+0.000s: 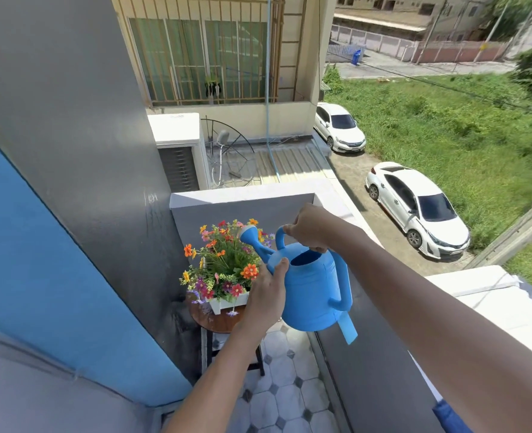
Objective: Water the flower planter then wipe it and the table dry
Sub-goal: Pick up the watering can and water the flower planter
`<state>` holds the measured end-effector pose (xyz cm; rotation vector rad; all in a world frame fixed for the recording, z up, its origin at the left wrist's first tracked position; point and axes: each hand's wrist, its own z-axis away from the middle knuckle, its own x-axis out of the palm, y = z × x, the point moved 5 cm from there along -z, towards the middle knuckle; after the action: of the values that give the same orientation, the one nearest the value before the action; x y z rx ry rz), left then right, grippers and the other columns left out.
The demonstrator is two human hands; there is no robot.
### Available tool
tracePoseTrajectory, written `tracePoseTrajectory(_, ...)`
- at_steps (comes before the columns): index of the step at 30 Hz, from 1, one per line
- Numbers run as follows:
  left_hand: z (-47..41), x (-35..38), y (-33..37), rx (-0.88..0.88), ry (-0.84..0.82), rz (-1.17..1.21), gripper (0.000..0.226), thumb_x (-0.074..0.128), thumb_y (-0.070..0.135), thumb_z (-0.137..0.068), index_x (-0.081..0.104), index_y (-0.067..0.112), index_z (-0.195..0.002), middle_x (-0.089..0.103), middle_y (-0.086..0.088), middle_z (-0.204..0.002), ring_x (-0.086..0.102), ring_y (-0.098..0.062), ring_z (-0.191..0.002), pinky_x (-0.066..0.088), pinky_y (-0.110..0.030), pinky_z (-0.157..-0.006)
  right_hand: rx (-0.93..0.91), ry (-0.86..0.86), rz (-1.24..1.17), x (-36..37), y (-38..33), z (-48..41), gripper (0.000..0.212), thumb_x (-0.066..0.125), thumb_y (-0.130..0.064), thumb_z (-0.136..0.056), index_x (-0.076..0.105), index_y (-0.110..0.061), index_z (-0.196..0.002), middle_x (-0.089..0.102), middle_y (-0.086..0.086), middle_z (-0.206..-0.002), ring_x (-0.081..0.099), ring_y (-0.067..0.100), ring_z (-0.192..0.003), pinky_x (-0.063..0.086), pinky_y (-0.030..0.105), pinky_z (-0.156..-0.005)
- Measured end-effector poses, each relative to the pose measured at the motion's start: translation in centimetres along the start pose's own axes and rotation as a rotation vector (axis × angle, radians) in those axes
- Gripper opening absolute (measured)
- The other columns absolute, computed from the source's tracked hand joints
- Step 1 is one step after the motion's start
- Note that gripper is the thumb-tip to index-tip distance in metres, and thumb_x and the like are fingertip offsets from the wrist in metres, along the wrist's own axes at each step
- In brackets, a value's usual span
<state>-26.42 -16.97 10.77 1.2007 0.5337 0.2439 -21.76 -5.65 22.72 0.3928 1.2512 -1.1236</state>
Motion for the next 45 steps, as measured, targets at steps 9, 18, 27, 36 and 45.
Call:
tracePoseTrajectory(9,1.7,-3.9,-1.2,-0.017,0.059,-0.027,0.061,0.027,0.069,-0.090,0.053,0.019,-0.113,0.060,-0.003,-0.103,0.058,-0.016,-0.092,0.043,-0.037,-0.074,-0.063,-0.023,-0.036,1.9,-3.7,0.2,0.036,0.051,-0.027,-0.100,0.053,-0.006,-0.071,0.053,0.006,-0.052,0.050,0.019,-0.040,0.042,0.024,-0.044)
tracePoseTrajectory(18,4.8,-6.3,-3.8,-0.067,0.120,-0.058,0.064,0.029,0.067,-0.092,0.047,0.015,-0.125,0.059,-0.006,-0.113,0.056,-0.020,-0.100,0.040,-0.040,-0.077,-0.151,-0.079,-0.021,4.6,-5.9,1.7,0.037,0.054,-0.035,-0.099,0.048,-0.006,-0.078,0.053,0.009,-0.061,0.048,0.021,-0.042,0.039,0.022,-0.043)
tracePoseTrajectory(27,7.3,-6.1,-4.4,-0.042,0.074,-0.169,0.058,0.026,0.054,-0.100,0.045,0.012,-0.135,0.052,-0.015,-0.128,0.050,-0.030,-0.118,0.040,-0.047,-0.100,-0.151,-0.098,0.001,6.4,-5.7,3.6,0.041,0.054,-0.029,-0.100,0.043,-0.012,-0.063,0.051,0.005,-0.057,0.048,0.015,-0.039,0.040,0.023,-0.043)
tracePoseTrajectory(36,7.4,-2.5,-4.2,-0.058,-0.045,-0.058,0.059,0.024,0.063,-0.095,0.045,0.017,-0.127,0.055,-0.008,-0.120,0.052,-0.023,-0.110,0.041,-0.046,-0.093,-0.084,-0.054,0.046,5.5,-2.4,5.1,0.038,0.050,-0.027,-0.100,0.042,-0.018,-0.064,0.049,0.005,-0.064,0.048,0.019,-0.050,0.041,0.025,-0.047)
tracePoseTrajectory(45,7.0,0.9,-3.7,-0.029,-0.122,-0.036,0.062,0.027,0.063,-0.094,0.042,0.022,-0.137,0.053,-0.007,-0.134,0.048,-0.022,-0.121,0.037,-0.043,-0.099,0.036,-0.009,0.025,4.8,1.5,6.1,0.040,0.043,-0.024,-0.104,0.042,-0.021,-0.065,0.053,0.010,-0.066,0.055,0.029,-0.053,0.045,0.031,-0.054)
